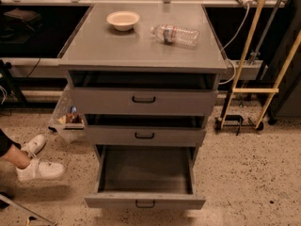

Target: Pick water bottle from bottom drawer and place on counter

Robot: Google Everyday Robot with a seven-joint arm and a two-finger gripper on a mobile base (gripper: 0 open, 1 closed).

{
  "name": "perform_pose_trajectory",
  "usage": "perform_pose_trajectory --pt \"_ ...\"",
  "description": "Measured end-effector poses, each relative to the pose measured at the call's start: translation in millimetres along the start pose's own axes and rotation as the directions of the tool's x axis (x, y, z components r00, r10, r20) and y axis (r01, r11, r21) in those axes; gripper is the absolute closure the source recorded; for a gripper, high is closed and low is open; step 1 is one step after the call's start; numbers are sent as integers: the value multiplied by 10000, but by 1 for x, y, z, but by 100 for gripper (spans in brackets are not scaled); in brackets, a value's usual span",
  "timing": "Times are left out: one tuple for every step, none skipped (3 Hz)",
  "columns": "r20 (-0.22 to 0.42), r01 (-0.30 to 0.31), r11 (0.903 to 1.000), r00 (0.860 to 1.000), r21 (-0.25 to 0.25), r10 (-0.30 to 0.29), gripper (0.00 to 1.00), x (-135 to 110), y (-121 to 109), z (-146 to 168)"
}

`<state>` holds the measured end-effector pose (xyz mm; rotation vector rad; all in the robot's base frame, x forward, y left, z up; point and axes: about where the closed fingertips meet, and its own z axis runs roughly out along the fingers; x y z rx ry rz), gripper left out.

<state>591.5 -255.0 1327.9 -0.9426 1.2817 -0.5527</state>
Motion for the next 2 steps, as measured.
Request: perform_pose_trajectory --pt "507 546 9976 9973 -425 -524 0 -23 -28 -75" --pt "915 380 9917 9954 -1226 -269 0 -35 -11 -84"
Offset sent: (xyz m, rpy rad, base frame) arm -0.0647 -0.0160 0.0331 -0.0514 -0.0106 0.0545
